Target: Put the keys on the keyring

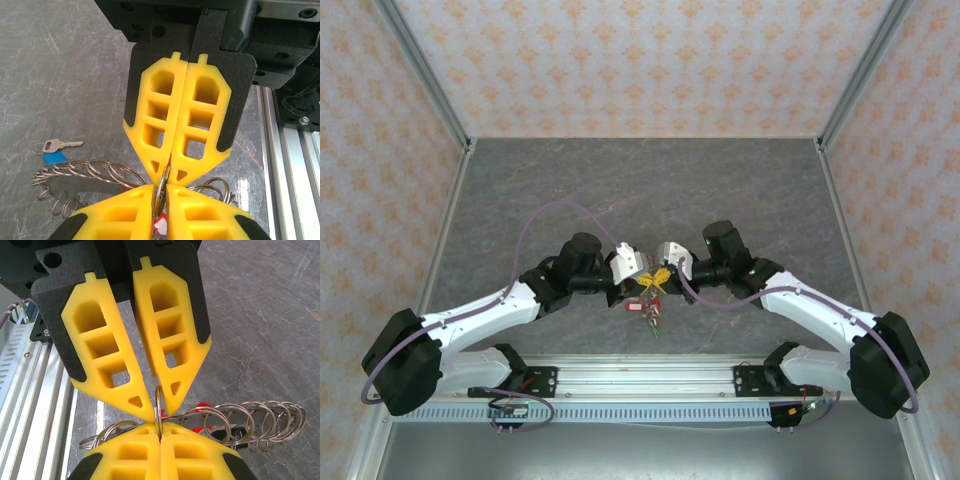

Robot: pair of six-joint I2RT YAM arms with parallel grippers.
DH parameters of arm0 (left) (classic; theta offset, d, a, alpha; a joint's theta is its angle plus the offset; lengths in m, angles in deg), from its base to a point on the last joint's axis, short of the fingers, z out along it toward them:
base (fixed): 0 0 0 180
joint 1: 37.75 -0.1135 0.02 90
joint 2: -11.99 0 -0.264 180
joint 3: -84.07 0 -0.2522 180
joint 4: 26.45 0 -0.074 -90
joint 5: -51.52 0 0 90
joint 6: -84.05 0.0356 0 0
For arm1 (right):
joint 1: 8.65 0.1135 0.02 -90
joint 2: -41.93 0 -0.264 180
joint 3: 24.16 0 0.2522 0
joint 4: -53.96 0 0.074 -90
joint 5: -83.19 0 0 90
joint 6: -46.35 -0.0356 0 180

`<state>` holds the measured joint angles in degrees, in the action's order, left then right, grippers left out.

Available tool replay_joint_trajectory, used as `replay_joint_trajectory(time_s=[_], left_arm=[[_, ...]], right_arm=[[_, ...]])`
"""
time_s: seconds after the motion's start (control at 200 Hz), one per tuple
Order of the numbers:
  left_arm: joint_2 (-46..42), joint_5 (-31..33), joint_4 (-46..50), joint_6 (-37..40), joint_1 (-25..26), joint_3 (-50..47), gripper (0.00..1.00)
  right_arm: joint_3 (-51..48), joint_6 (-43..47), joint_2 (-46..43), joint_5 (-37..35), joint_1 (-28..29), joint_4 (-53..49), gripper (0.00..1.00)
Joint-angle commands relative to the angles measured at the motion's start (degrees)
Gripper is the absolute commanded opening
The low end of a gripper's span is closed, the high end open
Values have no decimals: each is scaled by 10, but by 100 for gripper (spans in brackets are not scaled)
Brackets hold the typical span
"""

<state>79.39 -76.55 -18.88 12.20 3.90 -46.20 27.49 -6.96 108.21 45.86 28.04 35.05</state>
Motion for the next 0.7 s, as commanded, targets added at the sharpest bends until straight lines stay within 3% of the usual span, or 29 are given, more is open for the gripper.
replay_joint_trajectory(time_s=[0.0, 0.255, 0.505, 0.616, 0.696], left_arm=[[-8, 17, 21, 14, 4, 9, 14], [-21, 23, 7, 7, 5, -6, 16], [-22, 11, 12, 7, 5, -1, 3], [-8, 11, 27, 12, 5, 10, 14], [0, 9, 36, 14, 4, 15, 15]], right_arm=[[23, 8, -5, 19, 2, 30, 0], [18, 8, -6, 17, 1, 35, 0], [18, 1, -4, 25, 1, 45, 0], [15, -11, -4, 31, 2, 59, 0], [15, -13, -6, 31, 1, 61, 0]])
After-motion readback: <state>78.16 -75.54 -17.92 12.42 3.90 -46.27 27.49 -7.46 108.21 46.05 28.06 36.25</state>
